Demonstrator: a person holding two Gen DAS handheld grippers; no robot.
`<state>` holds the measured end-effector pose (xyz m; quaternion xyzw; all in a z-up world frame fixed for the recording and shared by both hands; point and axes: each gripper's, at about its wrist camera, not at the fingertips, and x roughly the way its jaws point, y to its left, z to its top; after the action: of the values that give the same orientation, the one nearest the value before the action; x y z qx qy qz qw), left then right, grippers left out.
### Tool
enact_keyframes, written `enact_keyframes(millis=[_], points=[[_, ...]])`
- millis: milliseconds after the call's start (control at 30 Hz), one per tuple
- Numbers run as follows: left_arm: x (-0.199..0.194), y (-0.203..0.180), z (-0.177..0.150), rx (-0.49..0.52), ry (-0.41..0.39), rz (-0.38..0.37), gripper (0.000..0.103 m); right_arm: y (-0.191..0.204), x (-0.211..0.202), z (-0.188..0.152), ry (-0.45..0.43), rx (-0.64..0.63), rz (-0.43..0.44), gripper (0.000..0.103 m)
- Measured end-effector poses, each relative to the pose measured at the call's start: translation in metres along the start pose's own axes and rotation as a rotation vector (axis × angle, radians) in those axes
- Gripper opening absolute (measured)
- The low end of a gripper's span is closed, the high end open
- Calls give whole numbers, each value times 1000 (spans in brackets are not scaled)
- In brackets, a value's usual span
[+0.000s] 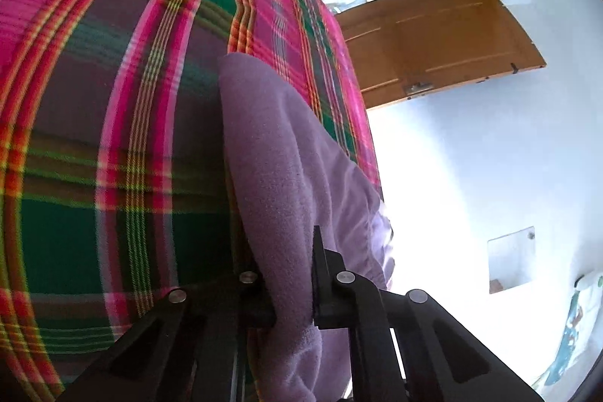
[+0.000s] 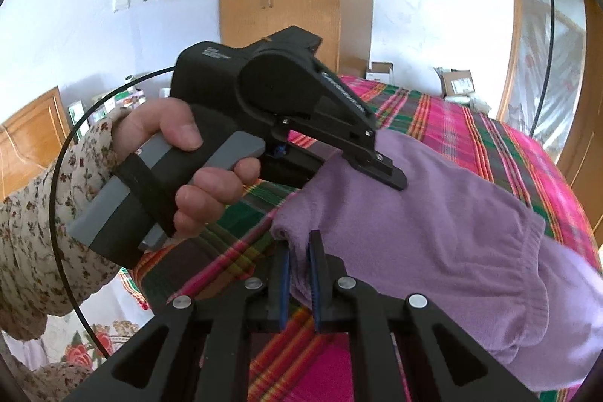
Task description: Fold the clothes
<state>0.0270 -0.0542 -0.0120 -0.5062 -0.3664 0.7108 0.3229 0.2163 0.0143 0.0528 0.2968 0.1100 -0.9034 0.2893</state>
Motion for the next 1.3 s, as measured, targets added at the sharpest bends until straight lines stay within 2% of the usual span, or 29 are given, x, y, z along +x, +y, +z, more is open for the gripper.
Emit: enact_keyframes(millis=[233,433,900,967,1067,1300], points=[[-18,6,-5,-4,-23,-17,10,10,7,11,3,-12,22,9],[-48,15,-8,-10,-69,-14,10,28,13,22,1,-51,69,9],[-104,44,-25,-59,-155,95,10,86,43,41,28,-122,239,9],[-130,66,-23,-72,-172,103,10,94,47,43,34,-123,262,9],[-151,80,-22,-94,-198,115,10,107,51,46,35,-129,297,9],[-166,121,-25,-136,-200,155,10,125,66,44,70,-137,342,9]])
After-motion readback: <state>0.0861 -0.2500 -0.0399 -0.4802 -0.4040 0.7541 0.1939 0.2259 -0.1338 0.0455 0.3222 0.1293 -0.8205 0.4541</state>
